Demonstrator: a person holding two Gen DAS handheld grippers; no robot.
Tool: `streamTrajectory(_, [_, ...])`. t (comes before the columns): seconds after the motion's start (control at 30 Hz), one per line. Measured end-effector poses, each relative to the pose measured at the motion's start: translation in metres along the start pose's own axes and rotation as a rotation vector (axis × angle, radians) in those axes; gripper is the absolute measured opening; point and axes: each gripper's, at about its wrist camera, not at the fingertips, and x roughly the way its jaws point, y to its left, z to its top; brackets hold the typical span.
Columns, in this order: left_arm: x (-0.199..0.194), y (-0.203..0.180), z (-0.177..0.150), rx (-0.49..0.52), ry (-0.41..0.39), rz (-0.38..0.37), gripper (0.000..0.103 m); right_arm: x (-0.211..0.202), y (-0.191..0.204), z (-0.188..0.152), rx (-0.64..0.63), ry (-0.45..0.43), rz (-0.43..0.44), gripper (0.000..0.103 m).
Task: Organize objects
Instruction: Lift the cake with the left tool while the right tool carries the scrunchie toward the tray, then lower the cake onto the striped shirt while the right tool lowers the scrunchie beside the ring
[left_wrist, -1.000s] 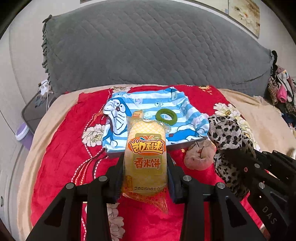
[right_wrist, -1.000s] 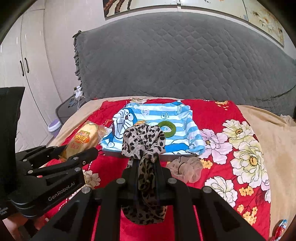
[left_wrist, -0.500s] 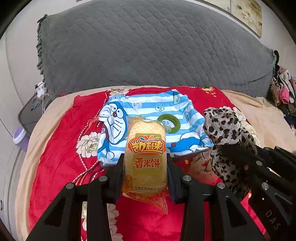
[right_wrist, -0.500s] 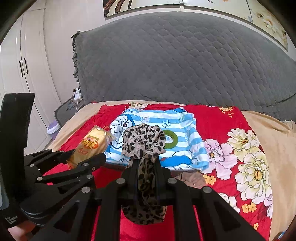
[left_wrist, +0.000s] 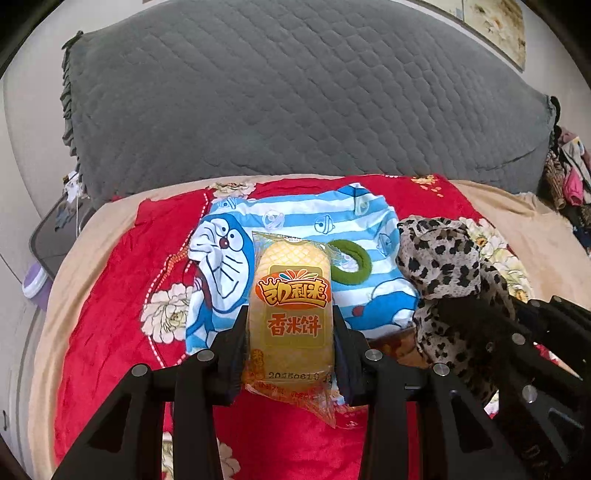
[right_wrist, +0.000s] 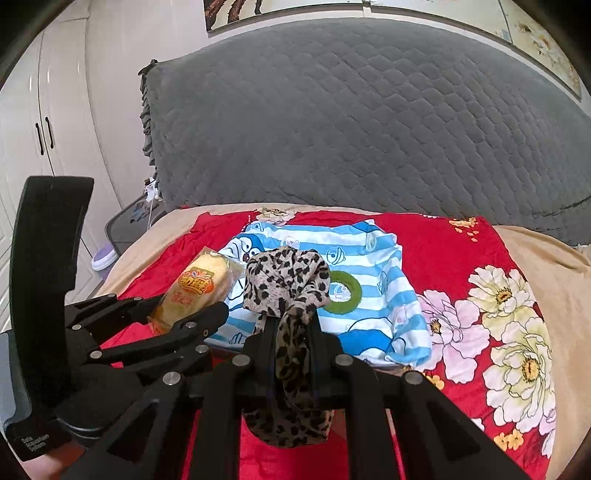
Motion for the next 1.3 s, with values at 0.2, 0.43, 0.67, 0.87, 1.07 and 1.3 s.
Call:
streamTrajectory(0.2, [0.02, 0.009, 0.003, -0.002, 0.01, 0.013, 0.04, 0.019, -0.001, 0.004, 0.002, 0.005, 0.006, 0.014])
streamTrajectory(0.43, [0.042, 0.02, 0.007, -0.022, 0.021, 0.011, 0.04, 0.039, -0.003, 0.008, -0.005, 0.01, 0.009, 0.014])
streamTrajectory(0.67, [0.056, 0.029, 0.02, -0.035, 0.007, 0.014, 0.04, 0.054, -0.015, 0.016, 0.006, 0.016, 0.003, 0.014])
streamTrajectory(0.87, [0.068, 0.029, 0.03, -0.037, 0.0, 0.013, 0.04, 0.066, -0.021, 0.029, -0.01, 0.017, -0.014, 0.014])
streamTrajectory(1.07, [0.082, 0.025, 0.033, -0.029, 0.008, 0.012, 0.04, 0.079, -0.027, 0.038, -0.013, 0.023, -0.023, 0.014])
streamTrajectory(1.3, [0.102, 0.022, 0.028, -0.023, 0.03, 0.015, 0.04, 0.097, -0.032, 0.038, -0.009, 0.04, -0.024, 0.014])
